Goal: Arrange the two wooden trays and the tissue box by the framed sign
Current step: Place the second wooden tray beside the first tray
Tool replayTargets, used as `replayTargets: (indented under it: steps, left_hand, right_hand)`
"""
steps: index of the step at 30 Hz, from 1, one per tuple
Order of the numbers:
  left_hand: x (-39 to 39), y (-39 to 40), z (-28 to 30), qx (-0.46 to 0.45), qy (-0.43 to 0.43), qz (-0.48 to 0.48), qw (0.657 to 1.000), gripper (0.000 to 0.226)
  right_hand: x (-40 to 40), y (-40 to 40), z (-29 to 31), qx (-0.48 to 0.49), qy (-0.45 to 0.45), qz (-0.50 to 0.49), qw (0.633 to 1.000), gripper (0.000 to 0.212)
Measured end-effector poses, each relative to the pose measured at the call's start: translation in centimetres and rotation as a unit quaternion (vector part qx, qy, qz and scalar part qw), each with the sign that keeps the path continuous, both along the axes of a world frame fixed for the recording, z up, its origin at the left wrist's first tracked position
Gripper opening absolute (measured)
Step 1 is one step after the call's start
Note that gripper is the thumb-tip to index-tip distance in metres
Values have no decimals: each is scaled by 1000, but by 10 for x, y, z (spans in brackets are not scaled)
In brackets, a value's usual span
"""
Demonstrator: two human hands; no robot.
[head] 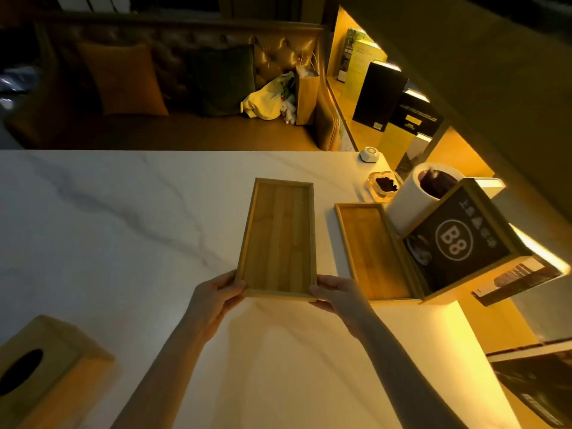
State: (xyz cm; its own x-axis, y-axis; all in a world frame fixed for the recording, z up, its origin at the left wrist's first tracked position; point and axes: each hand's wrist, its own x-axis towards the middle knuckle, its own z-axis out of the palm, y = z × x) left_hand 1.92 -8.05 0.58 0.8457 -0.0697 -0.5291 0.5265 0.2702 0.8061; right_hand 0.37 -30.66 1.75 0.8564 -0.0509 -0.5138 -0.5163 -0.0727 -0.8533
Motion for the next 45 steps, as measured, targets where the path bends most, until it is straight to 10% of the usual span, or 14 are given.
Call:
replayTargets:
  steps: [35,45]
  left_hand:
    - [26,-85,-68,122,22,-14,992,30]
    - [21,-89,-74,349,-87,-71,930,30]
  right_hand:
    - [28,-64,-58,-90,92,-56,990,32]
    - [26,-58,-74,-227,46,-21,972,20]
